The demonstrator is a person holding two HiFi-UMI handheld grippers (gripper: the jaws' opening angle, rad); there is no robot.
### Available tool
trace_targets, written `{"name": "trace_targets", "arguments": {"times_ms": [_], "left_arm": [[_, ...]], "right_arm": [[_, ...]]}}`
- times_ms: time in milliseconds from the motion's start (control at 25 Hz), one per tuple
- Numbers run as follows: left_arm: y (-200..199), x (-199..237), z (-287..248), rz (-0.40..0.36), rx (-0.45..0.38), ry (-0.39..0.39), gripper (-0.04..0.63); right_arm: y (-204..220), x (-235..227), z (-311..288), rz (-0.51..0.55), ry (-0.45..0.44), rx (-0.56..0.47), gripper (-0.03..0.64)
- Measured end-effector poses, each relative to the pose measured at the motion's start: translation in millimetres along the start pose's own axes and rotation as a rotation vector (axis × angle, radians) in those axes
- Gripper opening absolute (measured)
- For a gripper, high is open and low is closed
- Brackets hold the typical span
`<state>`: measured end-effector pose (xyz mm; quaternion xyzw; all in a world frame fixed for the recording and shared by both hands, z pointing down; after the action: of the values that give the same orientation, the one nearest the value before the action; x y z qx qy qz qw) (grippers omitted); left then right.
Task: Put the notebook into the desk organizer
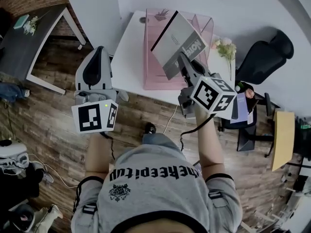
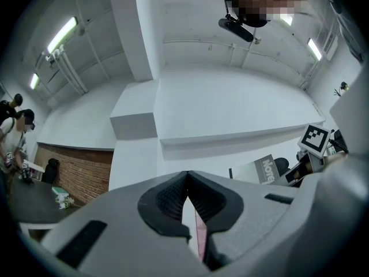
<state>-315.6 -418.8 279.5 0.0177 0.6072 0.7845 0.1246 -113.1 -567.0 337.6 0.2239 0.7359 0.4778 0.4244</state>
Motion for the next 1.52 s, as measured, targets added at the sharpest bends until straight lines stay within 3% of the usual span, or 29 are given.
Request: {"name": "trace_targets", "arguments": {"times_ms": [320, 560, 800, 1120, 1520], "left_arm": [[3.3, -9.8, -9.0, -0.004, 0.008, 0.002, 0.003], [-1.5, -16.3, -10.1, -0.014, -0.002, 0.014, 0.004], [-3.8, -24.6, -8.5, -0.024, -0.002, 0.023, 0.005], [-1.9, -29.4, -8.8, -0.027, 0.002, 0.017, 0.005], [-2.6, -33.5, -10.0, -0.036, 0.008, -0.004, 0.005]], "right_arm": [[-6.3, -19.2, -3.6, -0.101, -0.148, 0.231, 0.009], [-12.9, -20.3, -6.9, -0.149, -0.325, 0.416, 0.009], [-8.9, -47.1, -23.8, -0.08, -0.197, 0.499, 0.009], [-3.1, -56.2, -56.3, 0.055, -0.064, 0.528, 0.011], [10.2, -68.2, -78.0, 0.146, 0.032, 0.565, 0.021]]}}
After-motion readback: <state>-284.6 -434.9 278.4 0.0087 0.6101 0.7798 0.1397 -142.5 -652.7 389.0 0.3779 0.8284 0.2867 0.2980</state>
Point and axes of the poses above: the fingertips, and each gripper's own axes: z backward along the fingers, x to its left, y out of its underside, the point moved 4 cm from there along z, backward along the fingers, and after that the axes turned 3 degrees about -z, right-handed, at the moved point
